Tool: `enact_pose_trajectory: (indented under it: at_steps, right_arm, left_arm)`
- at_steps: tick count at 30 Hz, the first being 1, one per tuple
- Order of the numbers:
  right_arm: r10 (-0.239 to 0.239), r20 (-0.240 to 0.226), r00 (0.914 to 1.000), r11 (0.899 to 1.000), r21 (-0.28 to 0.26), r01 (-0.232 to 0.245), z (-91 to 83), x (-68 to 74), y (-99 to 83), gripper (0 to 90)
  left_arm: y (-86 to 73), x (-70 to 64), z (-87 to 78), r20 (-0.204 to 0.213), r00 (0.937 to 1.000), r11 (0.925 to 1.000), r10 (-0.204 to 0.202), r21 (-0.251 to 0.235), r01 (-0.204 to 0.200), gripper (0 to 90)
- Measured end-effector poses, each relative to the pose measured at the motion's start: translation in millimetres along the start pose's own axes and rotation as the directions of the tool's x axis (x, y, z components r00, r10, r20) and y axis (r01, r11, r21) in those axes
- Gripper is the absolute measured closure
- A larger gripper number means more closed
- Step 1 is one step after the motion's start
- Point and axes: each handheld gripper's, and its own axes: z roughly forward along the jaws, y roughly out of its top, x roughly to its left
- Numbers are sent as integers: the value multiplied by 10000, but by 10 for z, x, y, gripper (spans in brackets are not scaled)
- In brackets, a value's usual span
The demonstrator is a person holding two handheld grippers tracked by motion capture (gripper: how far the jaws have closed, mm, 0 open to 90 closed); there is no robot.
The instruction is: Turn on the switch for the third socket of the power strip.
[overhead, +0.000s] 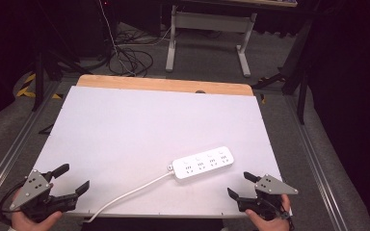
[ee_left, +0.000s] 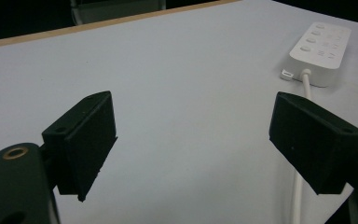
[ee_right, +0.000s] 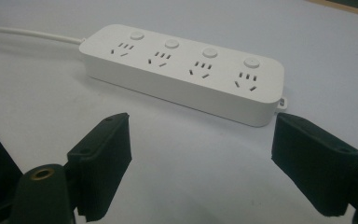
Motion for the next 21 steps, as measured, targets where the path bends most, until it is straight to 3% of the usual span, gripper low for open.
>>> enact_pose_trajectory:
  at_steps: [9, 17, 21]
  right_arm:
    - [-439, -62, 9990, 9984, 364, 441, 19, 39, 60, 263]
    - [-356, -614, 9975, 9985, 395, 381, -7, 35, 242, 355]
    - [-377, -721, 9967, 9982, 439, 409, 1, 26, 370, 355]
  left_arm:
    - [-6, 2, 11, -112, 9999, 9999, 56, 145, -54, 146]
    - [-7, 0, 11, -78, 10000, 9998, -56, 167, 58, 145]
    - [-6, 0, 8, -106, 9999, 9998, -65, 200, 67, 145]
